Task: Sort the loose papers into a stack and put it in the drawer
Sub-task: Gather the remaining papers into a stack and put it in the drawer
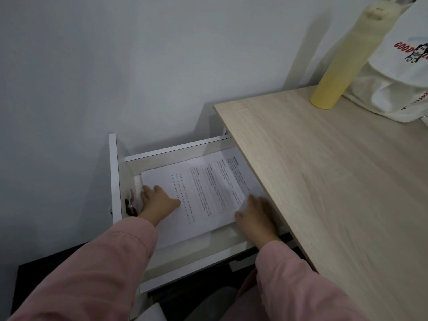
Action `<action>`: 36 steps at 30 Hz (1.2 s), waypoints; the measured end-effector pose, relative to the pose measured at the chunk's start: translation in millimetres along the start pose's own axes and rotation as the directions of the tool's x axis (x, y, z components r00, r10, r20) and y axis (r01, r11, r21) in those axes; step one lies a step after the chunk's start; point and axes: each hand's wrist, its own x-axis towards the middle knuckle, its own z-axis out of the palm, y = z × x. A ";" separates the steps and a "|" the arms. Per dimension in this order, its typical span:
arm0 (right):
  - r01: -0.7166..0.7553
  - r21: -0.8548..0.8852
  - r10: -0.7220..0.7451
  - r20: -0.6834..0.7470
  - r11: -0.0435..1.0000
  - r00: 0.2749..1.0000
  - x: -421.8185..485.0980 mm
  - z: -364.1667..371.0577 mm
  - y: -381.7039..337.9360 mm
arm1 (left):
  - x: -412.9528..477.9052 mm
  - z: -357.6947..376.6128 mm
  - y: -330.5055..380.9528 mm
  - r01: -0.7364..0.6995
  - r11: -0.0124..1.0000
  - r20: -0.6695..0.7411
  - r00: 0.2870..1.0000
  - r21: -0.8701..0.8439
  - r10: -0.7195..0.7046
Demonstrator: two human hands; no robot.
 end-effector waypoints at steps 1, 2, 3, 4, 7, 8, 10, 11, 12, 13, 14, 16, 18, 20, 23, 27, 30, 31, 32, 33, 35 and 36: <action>-0.002 -0.043 0.003 0.025 0.999 1.000 2.2 2.2 0.1 | 0.1 -0.3 -0.1 0.003 1.000 0.009 1.000 0.023 -0.003; -0.005 -0.074 0.009 0.050 0.997 0.999 3.5 3.5 -0.3 | 0.7 -0.5 -0.3 0.005 0.999 0.012 1.000 0.040 -0.005; 0.000 -0.093 0.006 0.062 0.996 0.998 5.7 5.6 1.1 | 1.3 -0.5 -0.3 0.004 0.999 0.010 1.000 0.051 -0.004; 0.003 -0.104 0.004 0.068 0.995 0.998 6.6 6.2 2.1 | 1.6 -0.3 -0.8 0.002 0.998 0.008 1.000 0.060 -0.002; 0.028 -0.113 -0.024 0.038 0.993 0.999 9.2 6.8 4.8 | 1.6 -0.2 -3.0 -0.032 0.992 -0.015 0.999 0.120 0.034; 0.045 -0.118 -0.043 0.015 0.992 0.999 10.7 6.7 4.7 | 2.0 -0.6 -3.5 -0.047 0.989 -0.019 0.999 0.142 0.051; 0.104 -0.142 -0.108 -0.020 0.984 0.994 17.3 8.5 3.4 | 3.6 -1.7 -3.4 -0.065 0.985 -0.008 0.998 0.158 0.067; 0.132 -0.140 -0.134 -0.006 0.981 0.991 22.0 9.6 1.9 | 4.7 -2.4 -3.2 -0.067 0.985 0.004 0.998 0.158 0.067; 0.147 -0.123 -0.145 0.028 0.981 0.989 27.2 10.5 -0.2 | 5.5 -3.3 -3.2 -0.067 0.984 0.016 0.998 0.167 0.065; 0.150 -0.108 -0.144 0.065 0.983 0.987 32.7 11.6 -2.6 | 6.4 -4.8 -3.0 -0.067 0.981 0.023 0.998 0.183 0.064; 0.148 -0.104 -0.139 0.090 0.984 0.986 37.7 12.7 -5.0 | 7.1 -6.3 -2.7 -0.068 0.977 0.032 0.998 0.202 0.063; 0.144 -0.130 -0.132 0.097 0.981 0.986 44.4 14.0 -8.0 | 7.0 -8.5 -2.1 -0.075 0.971 0.053 0.996 0.227 0.065; 0.147 -0.184 -0.134 0.080 0.972 0.988 47.2 12.6 -11.5 | 5.7 -9.1 -1.3 -0.086 0.965 0.069 0.995 0.248 0.071; 0.158 -0.204 -0.149 0.056 0.966 0.987 50.7 9.2 -16.0 | 5.0 -9.2 -0.4 -0.097 0.957 0.082 0.994 0.272 0.077; 0.189 -0.152 -0.187 0.024 0.970 0.982 59.9 6.9 -26.1 | 4.9 -8.5 -0.8 -0.111 0.943 0.096 0.992 0.315 0.084; 0.289 -0.201 -0.289 0.029 0.936 0.957 84.0 13.9 -43.6 | 6.7 -9.1 -0.6 -0.122 0.929 0.107 0.990 0.350 0.090; 0.284 -0.217 -0.285 0.027 0.934 0.958 102.5 16.1 -49.6 | 3.8 -9.1 -0.5 -0.138 0.907 0.131 0.987 0.398 0.092; 0.274 -0.223 -0.276 0.020 0.936 0.961 107.5 15.4 -50.4 | 2.7 -8.8 -0.2 -0.143 0.896 0.138 0.986 0.421 0.092; 0.260 -0.226 -0.265 0.010 0.939 0.964 112.5 14.6 -51.3 | 2.2 -8.9 0.1 -0.147 0.885 0.145 0.985 0.441 0.092; 0.245 -0.230 -0.252 -0.004 0.942 0.968 117.4 14.2 -52.6 | 2.2 -8.9 0.5 -0.149 0.877 0.153 0.984 0.456 0.088; 0.216 -0.236 -0.232 -0.044 0.947 0.972 124.2 15.8 -55.3 | 2.2 -8.6 0.0 -0.147 0.875 0.166 0.983 0.462 0.078; 0.207 -0.234 -0.228 -0.066 0.950 0.971 126.3 16.3 -56.5 | 2.1 -8.4 0.6 -0.145 0.878 0.168 0.983 0.457 0.074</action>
